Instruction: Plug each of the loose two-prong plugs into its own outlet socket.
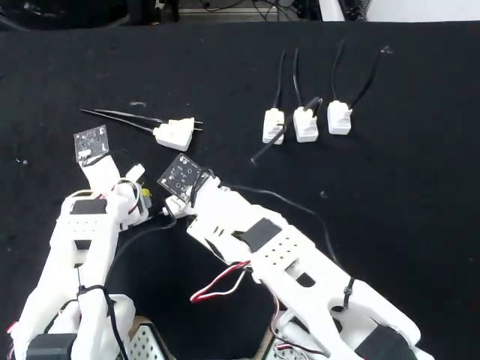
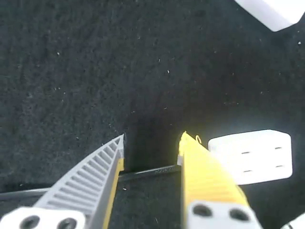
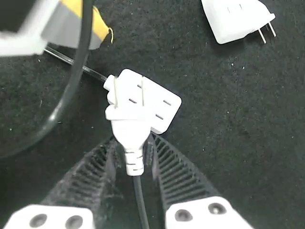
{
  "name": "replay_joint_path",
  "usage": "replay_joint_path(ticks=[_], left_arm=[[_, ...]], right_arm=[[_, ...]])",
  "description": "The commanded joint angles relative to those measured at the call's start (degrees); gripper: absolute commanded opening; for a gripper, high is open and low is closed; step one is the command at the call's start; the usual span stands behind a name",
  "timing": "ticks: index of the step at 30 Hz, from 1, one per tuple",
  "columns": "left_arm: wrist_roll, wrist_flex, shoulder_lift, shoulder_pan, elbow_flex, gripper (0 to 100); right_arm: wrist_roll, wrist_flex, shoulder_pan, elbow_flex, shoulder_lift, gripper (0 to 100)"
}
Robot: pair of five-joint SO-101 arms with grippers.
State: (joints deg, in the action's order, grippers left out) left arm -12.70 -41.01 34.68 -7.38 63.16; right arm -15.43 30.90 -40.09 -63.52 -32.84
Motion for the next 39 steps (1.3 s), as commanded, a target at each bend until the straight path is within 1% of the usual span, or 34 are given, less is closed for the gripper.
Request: replay_joint_path(ticks=[1,5,12,15,21,25,28,32,39], left_arm=[[0.7,-1.1,1.7,0.0,-3.6,19],[0.6,-1.1,6.2,0.0,-2.2,19],[0.7,-0.6,25.3,0.0,6.6,19],[0.7,-0.9,30.0,0.0,8.8,19],[0.7,-1.1,33.4,0.6,10.4,19],[0.6,-1.7,34.3,0.7,10.4,19],[0.6,-2.9,35.5,3.6,10.4,19],[0.6,-2.3,38.2,8.3,12.0,19],[0.6,-2.3,43.3,8.7,13.8,19]], right_arm=[[0.6,-1.6,-0.8,0.6,-2.7,1.1],[0.6,-1.6,-0.8,0.6,-2.6,1.1],[0.6,-1.7,-0.8,0.6,-2.5,1.1],[0.6,-1.7,-1.1,0.6,-2.3,1.1],[0.6,-7.6,-0.8,-2.0,-2.2,1.1],[0.6,-8.4,-0.8,-2.2,-2.2,1.1],[0.6,-8.5,-0.8,-2.1,-2.2,1.1],[0.6,-8.7,-1.0,-1.9,-2.2,1.1],[0.6,-11.0,-1.0,-1.6,0.0,1.1]])
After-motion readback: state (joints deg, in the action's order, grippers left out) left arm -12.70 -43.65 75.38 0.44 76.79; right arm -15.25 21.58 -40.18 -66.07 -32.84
